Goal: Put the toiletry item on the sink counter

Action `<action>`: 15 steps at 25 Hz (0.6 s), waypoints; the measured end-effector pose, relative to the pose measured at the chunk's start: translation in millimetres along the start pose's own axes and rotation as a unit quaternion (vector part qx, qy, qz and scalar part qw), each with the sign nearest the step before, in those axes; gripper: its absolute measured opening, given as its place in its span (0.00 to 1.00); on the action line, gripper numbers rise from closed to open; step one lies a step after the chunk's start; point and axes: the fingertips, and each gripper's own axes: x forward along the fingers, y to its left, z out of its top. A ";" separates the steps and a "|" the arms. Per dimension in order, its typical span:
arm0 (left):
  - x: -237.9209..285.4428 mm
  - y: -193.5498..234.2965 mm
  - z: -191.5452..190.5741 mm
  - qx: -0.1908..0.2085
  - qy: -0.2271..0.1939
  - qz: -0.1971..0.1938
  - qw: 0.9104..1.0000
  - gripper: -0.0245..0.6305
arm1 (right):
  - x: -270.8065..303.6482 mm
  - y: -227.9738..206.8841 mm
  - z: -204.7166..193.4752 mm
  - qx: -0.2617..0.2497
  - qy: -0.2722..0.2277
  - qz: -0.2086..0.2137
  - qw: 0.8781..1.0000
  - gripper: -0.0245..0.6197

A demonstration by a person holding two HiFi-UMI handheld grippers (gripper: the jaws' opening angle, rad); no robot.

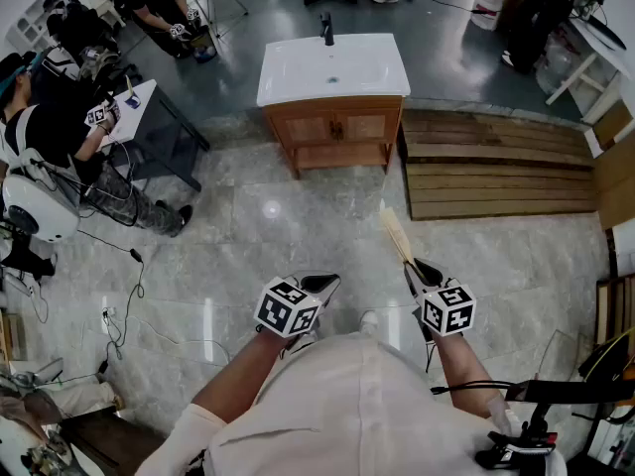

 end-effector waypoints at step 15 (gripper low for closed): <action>16.3 -10.1 12.1 -0.008 -0.001 0.021 1.000 0.05 | -6.7 -40.9 3.4 -0.009 0.003 0.001 1.000 0.11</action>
